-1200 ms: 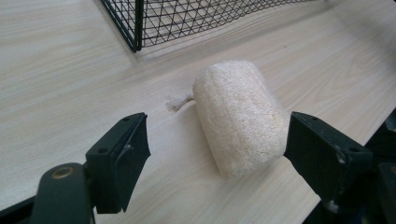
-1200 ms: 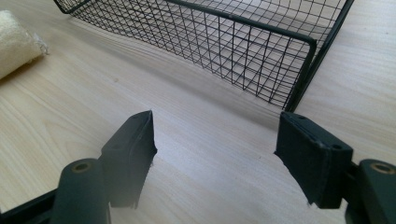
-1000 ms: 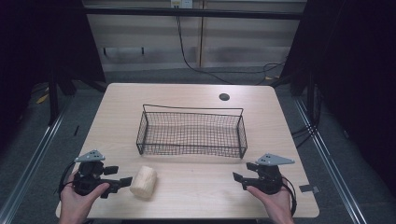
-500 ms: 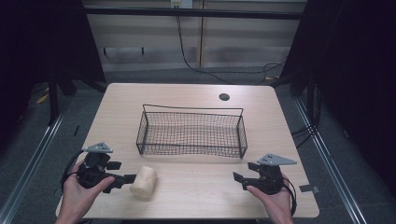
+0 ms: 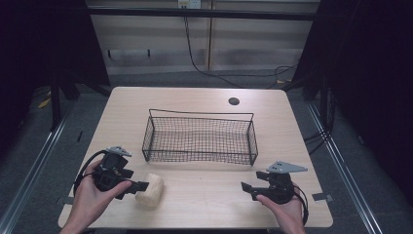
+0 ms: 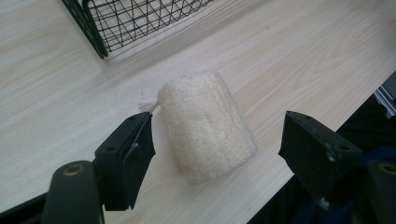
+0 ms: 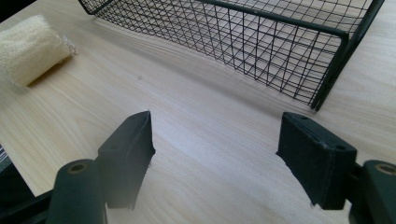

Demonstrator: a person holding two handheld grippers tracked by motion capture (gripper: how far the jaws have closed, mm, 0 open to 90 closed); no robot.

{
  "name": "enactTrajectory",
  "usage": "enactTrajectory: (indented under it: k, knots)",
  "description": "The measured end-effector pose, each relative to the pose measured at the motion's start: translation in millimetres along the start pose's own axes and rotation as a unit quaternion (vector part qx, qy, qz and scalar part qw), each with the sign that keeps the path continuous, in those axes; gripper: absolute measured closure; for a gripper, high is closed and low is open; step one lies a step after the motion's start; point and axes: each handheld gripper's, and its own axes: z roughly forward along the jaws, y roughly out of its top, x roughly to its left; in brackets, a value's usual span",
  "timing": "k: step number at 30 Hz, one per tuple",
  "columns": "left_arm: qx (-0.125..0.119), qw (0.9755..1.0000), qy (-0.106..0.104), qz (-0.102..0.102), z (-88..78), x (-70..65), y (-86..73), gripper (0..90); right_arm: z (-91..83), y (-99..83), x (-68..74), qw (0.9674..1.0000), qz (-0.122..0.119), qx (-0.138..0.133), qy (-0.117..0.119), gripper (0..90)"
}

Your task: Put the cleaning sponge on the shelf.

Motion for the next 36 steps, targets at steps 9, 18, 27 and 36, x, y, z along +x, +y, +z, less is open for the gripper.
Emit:
enactTrajectory:
  k: [9, 18, 27, 36]
  knots:
    - [0.033, 0.9994, 0.008, 0.004, 4.6, -7.1, 15.2, 25.2, 2.4, 1.3, 0.1, 0.9999, -0.005, 0.002, 0.01, 25.2]
    - [0.07, 0.9975, -0.005, -0.007, 17.2, -1.2, 20.9, 24.4, 3.0, 0.9, -0.5, 0.9999, -0.001, 0.007, 0.009, 24.8]
    - [0.124, 0.9919, 0.008, -0.026, 37.7, 3.5, 29.0, 21.5, 5.5, 0.1, -1.3, 0.9998, 0.004, 0.015, 0.01, 24.9]
    - [0.136, 0.9895, 0.025, -0.041, 48.9, 10.8, 27.6, 17.9, 7.4, -0.7, -0.1, 0.9997, 0.003, 0.021, 0.015, 24.9]
